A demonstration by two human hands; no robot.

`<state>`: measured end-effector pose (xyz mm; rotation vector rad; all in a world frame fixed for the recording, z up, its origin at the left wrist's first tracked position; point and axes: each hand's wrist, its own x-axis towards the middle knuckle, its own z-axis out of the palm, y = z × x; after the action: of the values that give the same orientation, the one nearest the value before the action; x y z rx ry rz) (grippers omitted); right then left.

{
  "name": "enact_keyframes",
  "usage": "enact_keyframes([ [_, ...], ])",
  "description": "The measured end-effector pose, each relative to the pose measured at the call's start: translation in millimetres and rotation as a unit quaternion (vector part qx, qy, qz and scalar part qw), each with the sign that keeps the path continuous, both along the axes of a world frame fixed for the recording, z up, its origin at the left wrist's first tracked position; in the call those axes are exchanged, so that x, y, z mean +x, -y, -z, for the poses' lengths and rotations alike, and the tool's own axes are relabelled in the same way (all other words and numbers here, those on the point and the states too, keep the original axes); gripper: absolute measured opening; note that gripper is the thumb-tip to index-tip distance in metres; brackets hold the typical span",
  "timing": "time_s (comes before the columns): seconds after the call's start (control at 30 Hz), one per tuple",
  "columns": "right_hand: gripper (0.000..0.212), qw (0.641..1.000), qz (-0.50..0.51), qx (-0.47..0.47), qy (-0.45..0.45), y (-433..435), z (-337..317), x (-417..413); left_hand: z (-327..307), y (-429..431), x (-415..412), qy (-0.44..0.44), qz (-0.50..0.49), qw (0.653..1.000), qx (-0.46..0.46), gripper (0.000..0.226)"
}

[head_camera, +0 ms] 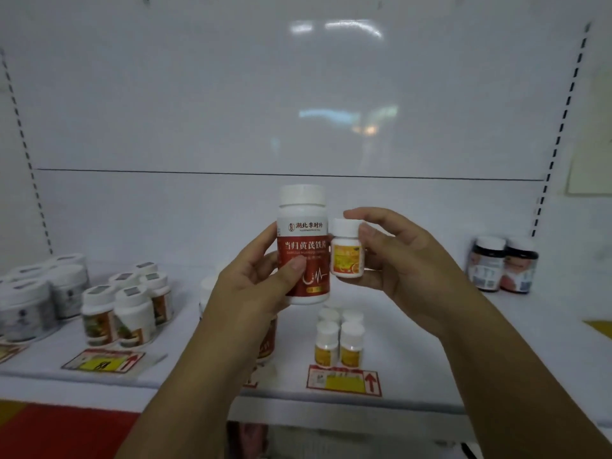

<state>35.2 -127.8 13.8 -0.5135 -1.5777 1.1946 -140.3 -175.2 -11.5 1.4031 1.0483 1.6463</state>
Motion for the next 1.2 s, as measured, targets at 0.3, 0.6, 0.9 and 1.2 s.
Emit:
enact_keyframes([
  [0.3, 0.016, 0.992, 0.105, -0.019, 0.062, -20.1, 5.4, -5.5, 7.7, -17.9, -5.6, 0.003, 0.025, 0.999, -0.023, 0.056],
  [0.6, 0.021, 0.968, 0.118, -0.096, 0.200, -107.6, 42.4, 27.9, 11.3, -57.5, 20.3, -0.011, 0.016, 1.000, -0.019, 0.046],
  [0.9, 0.031, 0.939, 0.017, -0.179, 0.292, -133.4, 86.8, 23.5, 18.0, -76.4, 42.6, 0.008, 0.028, 0.999, -0.020, 0.055],
  [1.2, 0.049, 0.993, 0.022, 0.006, 0.113, -81.6, -17.2, 18.9, -1.5, -67.2, 31.9, 0.074, 0.080, 0.994, 0.015, 0.051],
])
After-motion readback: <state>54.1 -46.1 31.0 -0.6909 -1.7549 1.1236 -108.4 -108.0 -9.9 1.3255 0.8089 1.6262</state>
